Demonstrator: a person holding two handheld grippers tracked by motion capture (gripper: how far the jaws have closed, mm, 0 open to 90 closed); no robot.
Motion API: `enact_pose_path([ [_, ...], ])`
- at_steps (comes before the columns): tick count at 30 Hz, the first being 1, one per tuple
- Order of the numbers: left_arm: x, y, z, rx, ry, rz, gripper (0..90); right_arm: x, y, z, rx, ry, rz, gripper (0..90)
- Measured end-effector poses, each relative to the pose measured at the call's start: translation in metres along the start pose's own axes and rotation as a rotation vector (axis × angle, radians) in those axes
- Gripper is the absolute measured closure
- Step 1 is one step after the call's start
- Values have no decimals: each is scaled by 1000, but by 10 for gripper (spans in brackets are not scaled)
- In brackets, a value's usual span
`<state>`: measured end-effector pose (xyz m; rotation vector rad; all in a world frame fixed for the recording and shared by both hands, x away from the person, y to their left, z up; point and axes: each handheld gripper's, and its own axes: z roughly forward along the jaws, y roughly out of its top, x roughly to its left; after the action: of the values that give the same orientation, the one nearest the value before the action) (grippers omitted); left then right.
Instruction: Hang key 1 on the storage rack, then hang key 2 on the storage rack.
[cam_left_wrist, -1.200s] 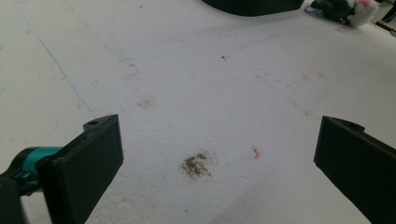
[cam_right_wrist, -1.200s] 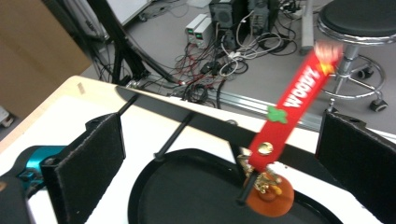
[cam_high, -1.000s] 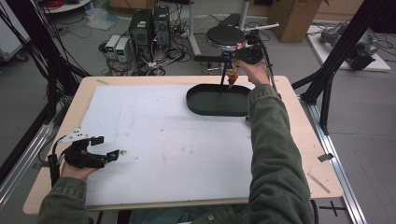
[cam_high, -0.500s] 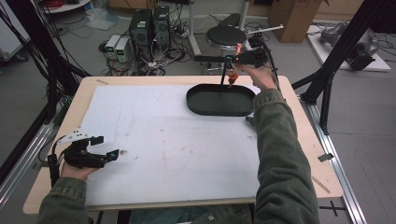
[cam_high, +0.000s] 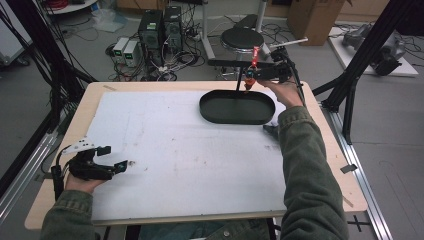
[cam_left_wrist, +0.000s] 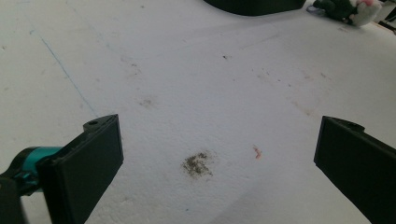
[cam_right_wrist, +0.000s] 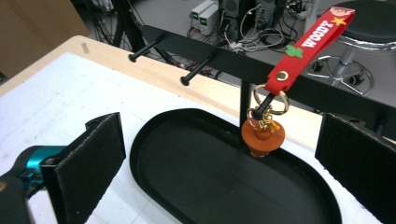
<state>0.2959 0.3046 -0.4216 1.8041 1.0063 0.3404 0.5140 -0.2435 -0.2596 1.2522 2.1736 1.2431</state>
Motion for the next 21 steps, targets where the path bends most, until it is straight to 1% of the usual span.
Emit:
enact_pose_path([
  [2,0,0,0,-2,-1,0,17,0,-4,-2,-4,1,0,5],
  [4,0,0,0,-2,-1,0,17,-1,-8,-5,6,-7,-5,5],
  [7,0,0,0,-4,0,-1,17,2,-11,-12,25,-33,-36,5],
  [8,0,0,0,-3,1,-2,17,4,-11,-15,27,-39,-53,5],
  [9,0,0,0,-4,1,-4,17,5,-12,-18,24,-42,-68,5],
  [11,0,0,0,-3,1,-3,17,8,-11,-25,15,-45,-78,5],
  [15,0,0,0,-5,1,-2,17,7,-13,-37,10,-43,-81,5],
  [18,0,0,-1,-6,2,-1,17,7,-16,-45,30,-63,-93,5],
  [21,0,0,-1,-6,3,-1,17,5,-22,-52,12,-59,-95,6],
])
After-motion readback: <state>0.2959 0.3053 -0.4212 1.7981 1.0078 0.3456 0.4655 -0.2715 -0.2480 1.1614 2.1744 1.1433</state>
